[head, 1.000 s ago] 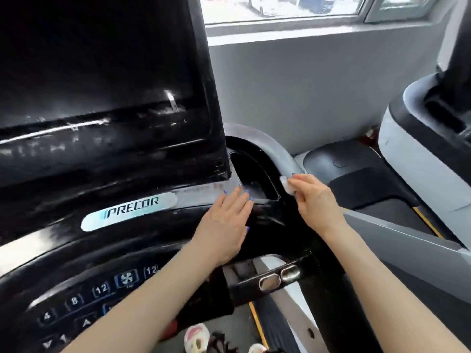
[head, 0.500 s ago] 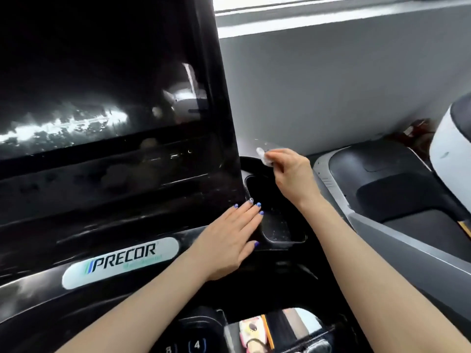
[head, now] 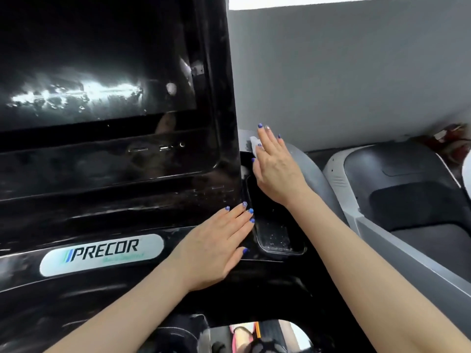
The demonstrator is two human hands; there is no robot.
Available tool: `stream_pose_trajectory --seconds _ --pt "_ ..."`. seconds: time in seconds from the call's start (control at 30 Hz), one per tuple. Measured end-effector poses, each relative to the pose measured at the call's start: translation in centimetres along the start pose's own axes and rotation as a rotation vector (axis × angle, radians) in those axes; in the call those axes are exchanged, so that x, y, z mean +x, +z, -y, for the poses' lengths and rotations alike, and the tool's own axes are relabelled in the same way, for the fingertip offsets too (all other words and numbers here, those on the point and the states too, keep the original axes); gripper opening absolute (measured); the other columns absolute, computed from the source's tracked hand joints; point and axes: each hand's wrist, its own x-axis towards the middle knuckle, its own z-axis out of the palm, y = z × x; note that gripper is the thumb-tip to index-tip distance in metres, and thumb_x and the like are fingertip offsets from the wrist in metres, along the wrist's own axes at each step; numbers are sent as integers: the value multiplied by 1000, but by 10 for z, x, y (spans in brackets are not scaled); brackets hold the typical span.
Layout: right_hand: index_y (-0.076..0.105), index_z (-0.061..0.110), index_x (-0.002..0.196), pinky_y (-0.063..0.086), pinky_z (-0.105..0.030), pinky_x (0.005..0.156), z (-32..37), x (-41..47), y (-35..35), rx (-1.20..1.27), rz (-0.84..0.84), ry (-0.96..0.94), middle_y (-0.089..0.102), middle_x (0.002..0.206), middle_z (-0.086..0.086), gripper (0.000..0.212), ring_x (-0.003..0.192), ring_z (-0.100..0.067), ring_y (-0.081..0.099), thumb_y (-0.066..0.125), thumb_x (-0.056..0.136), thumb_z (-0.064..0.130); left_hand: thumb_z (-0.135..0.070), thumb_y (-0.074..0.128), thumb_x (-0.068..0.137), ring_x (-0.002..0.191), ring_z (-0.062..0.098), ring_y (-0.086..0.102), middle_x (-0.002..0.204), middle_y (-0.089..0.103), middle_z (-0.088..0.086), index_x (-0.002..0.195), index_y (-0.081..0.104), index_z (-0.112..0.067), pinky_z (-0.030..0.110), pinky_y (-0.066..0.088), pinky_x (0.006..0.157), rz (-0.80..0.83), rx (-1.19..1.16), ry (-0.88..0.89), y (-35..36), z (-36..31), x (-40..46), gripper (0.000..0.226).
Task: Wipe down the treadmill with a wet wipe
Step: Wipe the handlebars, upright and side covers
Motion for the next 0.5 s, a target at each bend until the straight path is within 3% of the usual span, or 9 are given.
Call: stream_pose_trajectory --seconds 0.07,0.17,0.23,0.33,0.5 --pt "52 -12 131 34 -53 117 -3 0 -1 28 76 -29 42 149 -30 52 144 -41 36 27 101 24 -38 34 103 149 26 33 156 44 11 147 49 -7 41 23 120 8 3 0 -1 1 -4 56" --pt "32 -5 151 29 -53 117 -1 -1 -3 57 157 -23 36 155 -20 68 144 -36 31 20 99 38 -38 34 103 149 26 33 156 43 11 147 49 -7 42 24 119 11 -12 -21 0 3 -16 56" --pt "24 0 156 19 -50 123 3 -2 -2 66 158 -8 26 163 -13 71 149 -30 22 15 101 42 -37 35 103 149 26 34 156 44 11 147 50 -7 42 24 119 5 -8 -30 -1 3 -18 55" --pt "11 10 161 -3 -39 125 6 7 -1 150 191 66 5 169 -3 62 156 -19 0 23 108 39 -37 36 102 149 25 34 156 44 10 146 51 -8 41 22 120 3 -7 -32 -1 2 -14 55" --pt "22 8 158 4 -43 125 0 60 -2 160 240 190 18 168 -8 57 156 -23 8 24 109 35 -36 37 102 150 24 32 157 43 9 147 51 -8 42 20 121 15 -18 -41 -2 1 -13 54"
